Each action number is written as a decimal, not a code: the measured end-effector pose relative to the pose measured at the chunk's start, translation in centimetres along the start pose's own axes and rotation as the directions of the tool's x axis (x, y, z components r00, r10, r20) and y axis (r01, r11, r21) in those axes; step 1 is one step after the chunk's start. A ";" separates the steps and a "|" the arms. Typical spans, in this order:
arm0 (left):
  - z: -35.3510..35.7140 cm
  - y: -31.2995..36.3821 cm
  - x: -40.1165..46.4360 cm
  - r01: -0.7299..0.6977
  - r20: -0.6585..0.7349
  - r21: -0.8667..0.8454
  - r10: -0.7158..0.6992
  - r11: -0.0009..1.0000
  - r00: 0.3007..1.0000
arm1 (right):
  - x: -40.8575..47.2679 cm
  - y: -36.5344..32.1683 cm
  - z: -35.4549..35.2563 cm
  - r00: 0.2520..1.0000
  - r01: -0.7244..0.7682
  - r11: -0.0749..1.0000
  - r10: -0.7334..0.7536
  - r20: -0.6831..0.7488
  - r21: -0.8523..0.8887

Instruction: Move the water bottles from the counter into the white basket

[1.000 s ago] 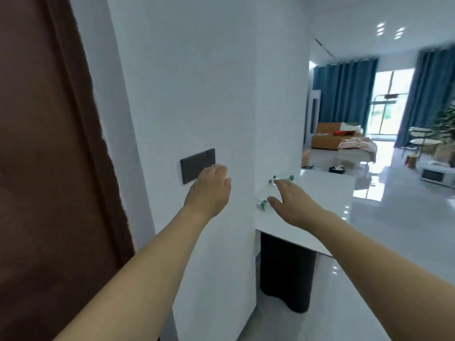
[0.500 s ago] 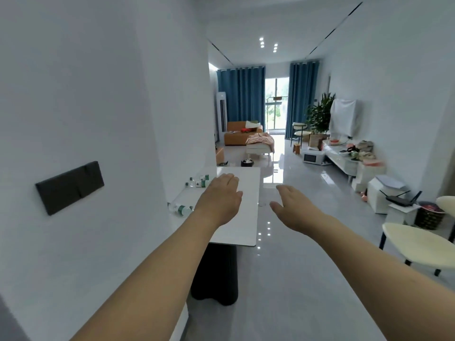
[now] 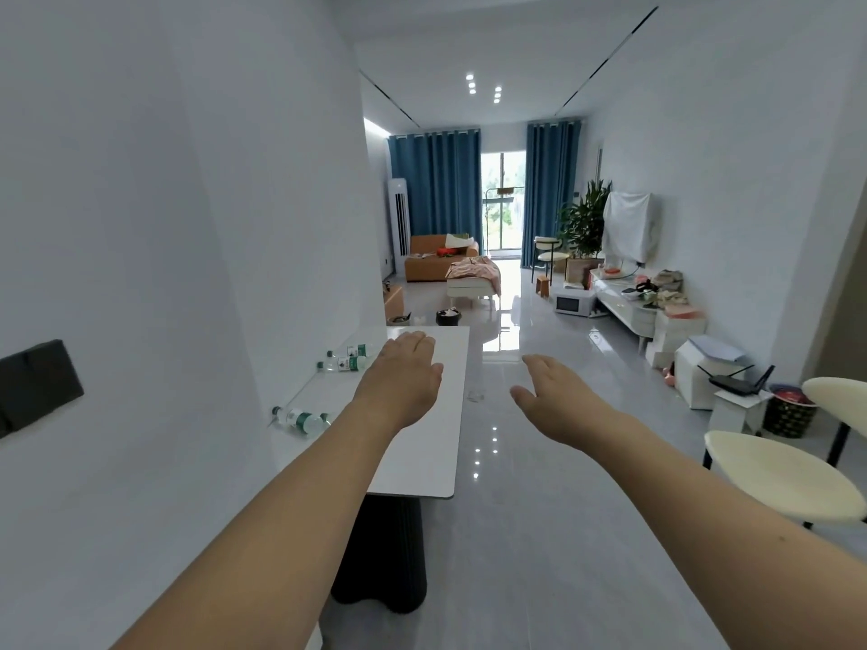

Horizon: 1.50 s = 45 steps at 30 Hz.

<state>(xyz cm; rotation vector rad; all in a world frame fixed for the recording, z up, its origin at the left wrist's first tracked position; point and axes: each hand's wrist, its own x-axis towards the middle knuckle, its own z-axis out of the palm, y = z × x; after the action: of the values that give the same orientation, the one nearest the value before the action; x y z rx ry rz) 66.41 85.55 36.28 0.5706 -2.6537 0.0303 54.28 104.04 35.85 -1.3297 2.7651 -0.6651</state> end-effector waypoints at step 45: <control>31.5 -1.5 67.9 -0.065 0.020 0.013 0.065 0.998 0.998 | 65.6 33.3 -0.5 0.999 -0.045 0.999 0.044 0.011 0.016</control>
<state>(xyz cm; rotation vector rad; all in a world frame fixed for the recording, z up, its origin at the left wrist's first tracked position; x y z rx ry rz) -1.64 54.49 35.32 0.4907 -2.6922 0.0623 -12.67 73.63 35.49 -1.2610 2.7656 -0.6755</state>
